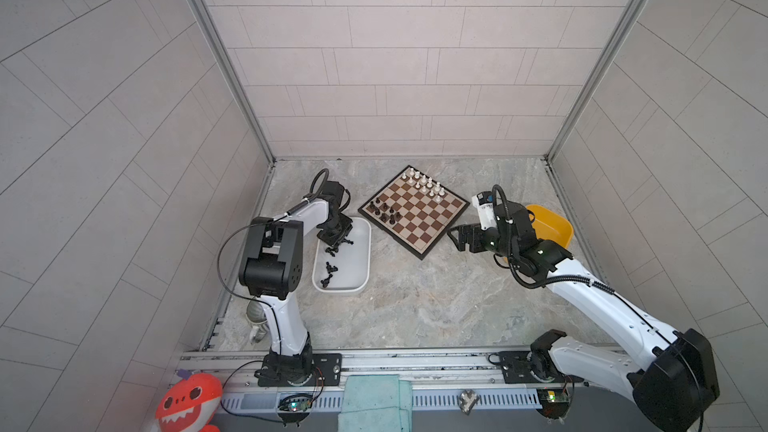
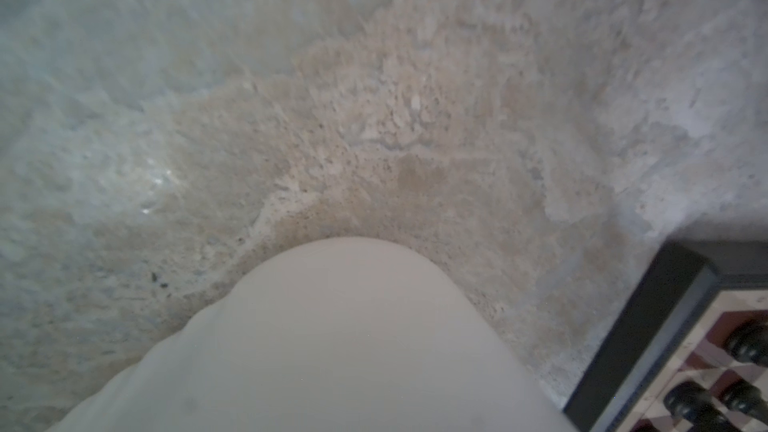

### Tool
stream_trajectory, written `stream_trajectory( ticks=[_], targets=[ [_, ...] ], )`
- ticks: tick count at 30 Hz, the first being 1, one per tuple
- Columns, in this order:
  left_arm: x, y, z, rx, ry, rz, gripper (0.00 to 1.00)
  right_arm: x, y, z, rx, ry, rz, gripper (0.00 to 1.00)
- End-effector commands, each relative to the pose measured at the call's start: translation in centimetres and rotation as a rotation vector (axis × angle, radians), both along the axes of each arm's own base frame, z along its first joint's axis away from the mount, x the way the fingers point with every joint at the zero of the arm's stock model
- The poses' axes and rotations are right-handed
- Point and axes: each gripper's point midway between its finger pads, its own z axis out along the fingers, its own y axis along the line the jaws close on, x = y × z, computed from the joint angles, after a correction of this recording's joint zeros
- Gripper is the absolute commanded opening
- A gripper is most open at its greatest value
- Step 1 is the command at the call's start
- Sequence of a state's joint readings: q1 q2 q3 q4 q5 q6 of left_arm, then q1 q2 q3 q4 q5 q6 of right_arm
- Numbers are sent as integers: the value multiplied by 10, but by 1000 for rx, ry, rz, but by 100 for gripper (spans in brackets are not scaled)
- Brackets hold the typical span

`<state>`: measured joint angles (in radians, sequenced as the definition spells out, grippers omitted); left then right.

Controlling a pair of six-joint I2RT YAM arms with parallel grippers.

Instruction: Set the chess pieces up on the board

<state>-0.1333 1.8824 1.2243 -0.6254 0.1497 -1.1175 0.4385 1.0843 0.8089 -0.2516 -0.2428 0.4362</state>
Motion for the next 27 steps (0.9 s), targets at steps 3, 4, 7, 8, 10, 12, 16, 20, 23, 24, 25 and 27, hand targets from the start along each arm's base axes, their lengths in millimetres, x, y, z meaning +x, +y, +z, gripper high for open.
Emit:
stream_trajectory(
  ticks=[3, 4, 7, 8, 10, 12, 16, 20, 23, 24, 25, 27],
  targets=[
    [-7, -4, -2, 0, 53, -32, 41, -4, -3, 0, 12, -3, -12, 96],
    [-7, -4, -3, -1, 56, -33, 40, -5, -3, 0, 13, -3, -14, 96],
    [-7, -4, -3, 5, 56, -30, 34, -5, -4, 1, 16, -7, -17, 96],
    [-8, -3, -3, 5, 56, -29, 34, -5, -5, 2, 16, -8, -20, 96],
    [-9, -2, -2, 10, 63, -25, 33, -6, -4, 2, 18, -10, -17, 96],
    [-8, -2, -1, 10, 60, -21, 32, -6, -5, 4, 22, -15, -17, 96],
    [-3, -2, 8, -9, 14, -18, 26, -7, -4, 9, 39, -27, -17, 96],
    [4, -8, 31, -52, -73, -56, 22, -5, -2, 12, 60, -42, -18, 96],
    [-2, -13, 50, -82, -116, -76, 21, -1, 4, 16, 102, -60, -13, 96],
    [-4, -15, 58, -101, -134, -74, 21, 0, 7, 18, 118, -69, -6, 96],
    [-7, -18, 64, -126, -146, -74, 21, 1, 11, 19, 137, -79, 3, 96],
    [-13, -27, 77, -179, -172, -77, 21, 4, 19, 22, 183, -99, 19, 96]
  ],
)
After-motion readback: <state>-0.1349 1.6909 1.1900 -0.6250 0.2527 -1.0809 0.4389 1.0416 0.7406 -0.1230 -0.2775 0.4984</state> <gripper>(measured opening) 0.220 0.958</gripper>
